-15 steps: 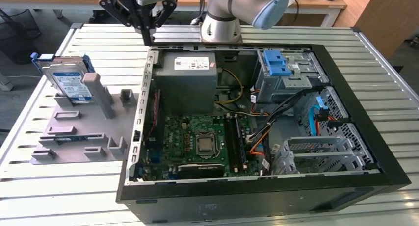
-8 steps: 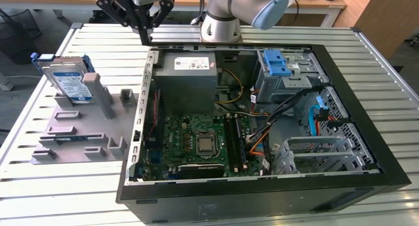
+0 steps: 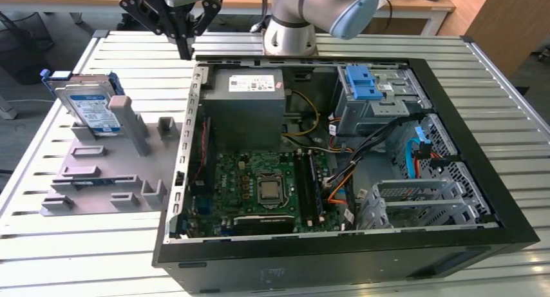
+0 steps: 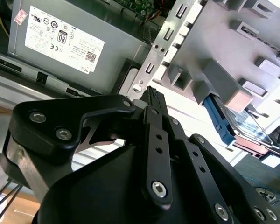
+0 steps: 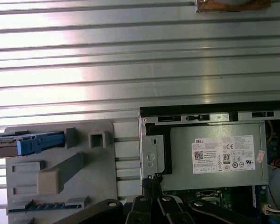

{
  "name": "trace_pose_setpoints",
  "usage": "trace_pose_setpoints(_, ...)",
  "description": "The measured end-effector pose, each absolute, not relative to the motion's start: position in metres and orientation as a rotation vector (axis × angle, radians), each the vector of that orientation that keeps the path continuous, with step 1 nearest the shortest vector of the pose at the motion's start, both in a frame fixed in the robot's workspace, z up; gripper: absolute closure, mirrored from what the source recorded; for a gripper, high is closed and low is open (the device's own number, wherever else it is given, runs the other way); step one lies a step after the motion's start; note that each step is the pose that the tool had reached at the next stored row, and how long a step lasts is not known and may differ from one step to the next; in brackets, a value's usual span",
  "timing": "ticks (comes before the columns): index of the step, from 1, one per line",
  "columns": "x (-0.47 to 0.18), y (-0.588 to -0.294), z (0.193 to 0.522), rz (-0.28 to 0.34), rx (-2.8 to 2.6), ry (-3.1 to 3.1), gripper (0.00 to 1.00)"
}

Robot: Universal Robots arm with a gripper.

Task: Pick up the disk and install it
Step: 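Reach for the disk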

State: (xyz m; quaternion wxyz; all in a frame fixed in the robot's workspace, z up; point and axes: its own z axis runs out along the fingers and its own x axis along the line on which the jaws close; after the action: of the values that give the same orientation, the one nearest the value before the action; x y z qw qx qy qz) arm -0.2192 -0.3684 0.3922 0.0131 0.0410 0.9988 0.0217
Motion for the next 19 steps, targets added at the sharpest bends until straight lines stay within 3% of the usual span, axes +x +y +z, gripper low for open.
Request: trace_pose_setpoints(19,-0.235,-0.367,0.392,0.066,0.119,3.113,0.89)
